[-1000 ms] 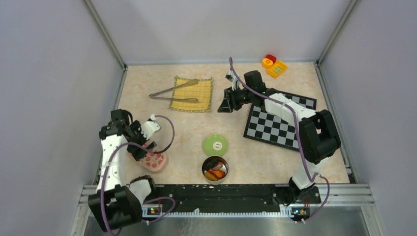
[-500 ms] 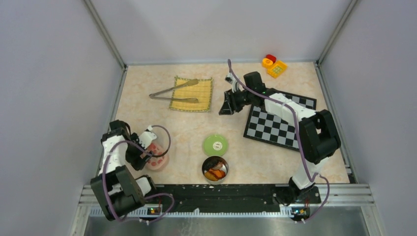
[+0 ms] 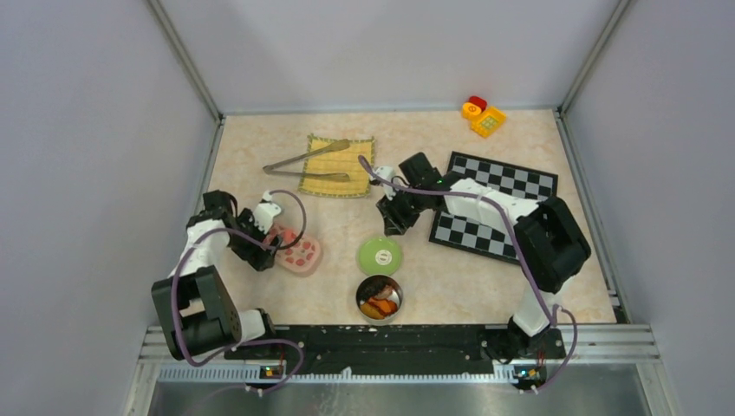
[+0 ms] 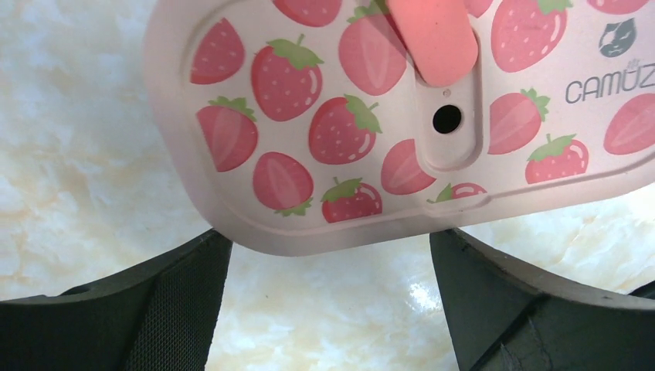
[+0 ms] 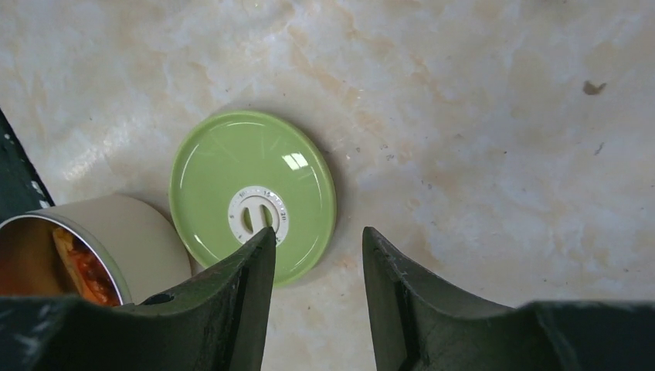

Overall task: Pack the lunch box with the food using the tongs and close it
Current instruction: Move the packing box to the center of the board, then pick up the box lid from the center of the board, then close the box lid on the packing box, then move the packing box to the center of the board.

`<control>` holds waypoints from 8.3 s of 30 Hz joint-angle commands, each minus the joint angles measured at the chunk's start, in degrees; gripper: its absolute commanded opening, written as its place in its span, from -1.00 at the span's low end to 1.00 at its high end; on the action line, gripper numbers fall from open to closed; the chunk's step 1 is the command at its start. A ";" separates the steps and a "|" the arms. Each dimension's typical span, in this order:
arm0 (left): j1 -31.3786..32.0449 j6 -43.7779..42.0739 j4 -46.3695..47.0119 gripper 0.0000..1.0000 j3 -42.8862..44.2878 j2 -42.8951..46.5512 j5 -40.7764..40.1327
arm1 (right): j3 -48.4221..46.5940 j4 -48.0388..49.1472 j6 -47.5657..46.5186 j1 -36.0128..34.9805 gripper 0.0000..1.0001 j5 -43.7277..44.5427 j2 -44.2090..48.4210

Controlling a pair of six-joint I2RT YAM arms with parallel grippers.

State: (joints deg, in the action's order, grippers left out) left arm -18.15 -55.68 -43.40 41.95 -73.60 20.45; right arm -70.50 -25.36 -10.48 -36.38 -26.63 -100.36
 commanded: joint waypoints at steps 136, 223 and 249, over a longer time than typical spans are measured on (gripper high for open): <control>2.95 27.40 6.06 0.97 8.16 8.38 20.66 | 1.53 -11.17 -7.55 -18.78 -0.05 1.84 19.73; -6.38 12.46 -1.43 0.97 15.53 -4.93 14.82 | 19.81 10.44 -23.27 -28.40 0.13 30.65 11.65; -4.22 1.74 -5.97 0.77 5.78 -5.86 28.78 | 18.44 5.43 -24.64 -21.41 0.10 24.52 13.52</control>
State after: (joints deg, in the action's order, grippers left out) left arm -23.92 -51.07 -48.27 48.62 -82.15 46.24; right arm -51.16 -13.08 -35.86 -58.61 0.43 -86.74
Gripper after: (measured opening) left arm 0.890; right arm 0.559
